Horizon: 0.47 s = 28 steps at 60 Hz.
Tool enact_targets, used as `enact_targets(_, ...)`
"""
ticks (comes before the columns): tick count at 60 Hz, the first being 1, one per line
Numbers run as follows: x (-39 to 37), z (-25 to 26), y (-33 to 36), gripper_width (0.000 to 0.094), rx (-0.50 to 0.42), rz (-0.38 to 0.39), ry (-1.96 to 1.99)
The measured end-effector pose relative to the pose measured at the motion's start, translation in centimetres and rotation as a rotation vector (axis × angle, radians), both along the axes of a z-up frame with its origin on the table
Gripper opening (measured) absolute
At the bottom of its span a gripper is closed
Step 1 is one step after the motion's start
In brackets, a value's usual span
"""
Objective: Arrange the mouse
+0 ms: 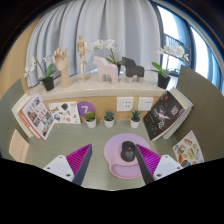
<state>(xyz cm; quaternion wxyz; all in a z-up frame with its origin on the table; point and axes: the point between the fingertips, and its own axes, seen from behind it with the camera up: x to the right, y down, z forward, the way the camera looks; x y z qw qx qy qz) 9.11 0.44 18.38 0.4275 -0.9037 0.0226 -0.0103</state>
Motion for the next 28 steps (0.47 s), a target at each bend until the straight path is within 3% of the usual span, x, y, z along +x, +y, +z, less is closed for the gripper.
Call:
enact_targets(10, -3.6, 3.1, -4.4, 0.0862, 0.032, -0.010, 0.003)
enact_targets(28, -9.2, 4.0, -11.1, 0.0864, 0.024, 0.005, -0.014)
